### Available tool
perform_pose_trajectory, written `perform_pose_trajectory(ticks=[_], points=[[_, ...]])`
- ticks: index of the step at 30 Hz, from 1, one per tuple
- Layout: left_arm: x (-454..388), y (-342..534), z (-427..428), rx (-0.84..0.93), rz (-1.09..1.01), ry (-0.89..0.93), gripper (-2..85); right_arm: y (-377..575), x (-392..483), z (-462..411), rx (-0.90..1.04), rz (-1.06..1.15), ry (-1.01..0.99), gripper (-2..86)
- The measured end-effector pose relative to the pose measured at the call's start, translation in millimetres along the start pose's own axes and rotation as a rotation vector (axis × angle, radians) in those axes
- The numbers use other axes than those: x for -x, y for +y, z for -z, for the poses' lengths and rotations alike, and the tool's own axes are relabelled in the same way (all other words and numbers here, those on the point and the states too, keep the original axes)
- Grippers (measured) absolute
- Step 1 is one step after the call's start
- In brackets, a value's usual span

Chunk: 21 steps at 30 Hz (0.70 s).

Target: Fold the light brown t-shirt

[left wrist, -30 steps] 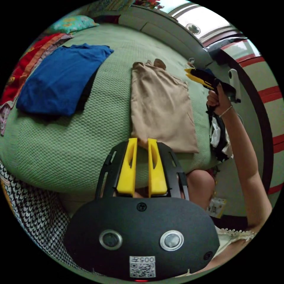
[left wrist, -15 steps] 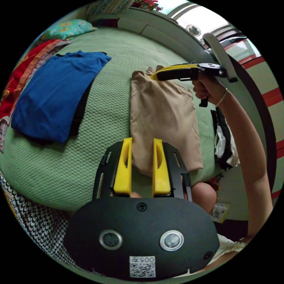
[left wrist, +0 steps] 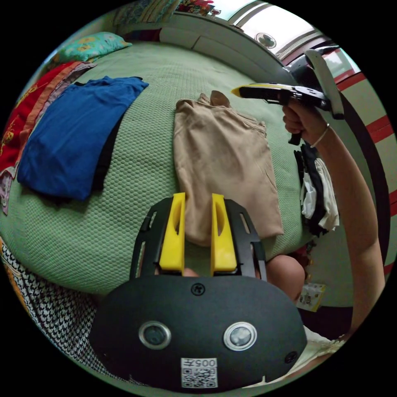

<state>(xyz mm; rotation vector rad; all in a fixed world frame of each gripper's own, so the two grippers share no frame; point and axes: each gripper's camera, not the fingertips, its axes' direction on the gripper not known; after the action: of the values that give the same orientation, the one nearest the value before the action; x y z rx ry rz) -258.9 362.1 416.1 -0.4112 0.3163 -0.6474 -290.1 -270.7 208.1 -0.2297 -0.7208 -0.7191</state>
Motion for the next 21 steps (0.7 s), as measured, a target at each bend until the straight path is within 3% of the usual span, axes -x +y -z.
perform_pose_trajectory(ticks=[7,14,21], points=[[3.4,-3.3,-0.4,-0.002,0.002,0.014,10.2,-9.4,33.9,-35.2,0.087,0.105,0.038,8.6],[0.2,-12.1,-3.2,0.013,-0.016,0.005,10.0,-20.1,46.4,-47.2,0.105,0.077,0.099,-1.0],[-1.4,-14.5,-2.0,0.001,-0.02,0.01,9.8,-9.9,45.6,1.6,0.05,0.117,0.103,-1.7]])
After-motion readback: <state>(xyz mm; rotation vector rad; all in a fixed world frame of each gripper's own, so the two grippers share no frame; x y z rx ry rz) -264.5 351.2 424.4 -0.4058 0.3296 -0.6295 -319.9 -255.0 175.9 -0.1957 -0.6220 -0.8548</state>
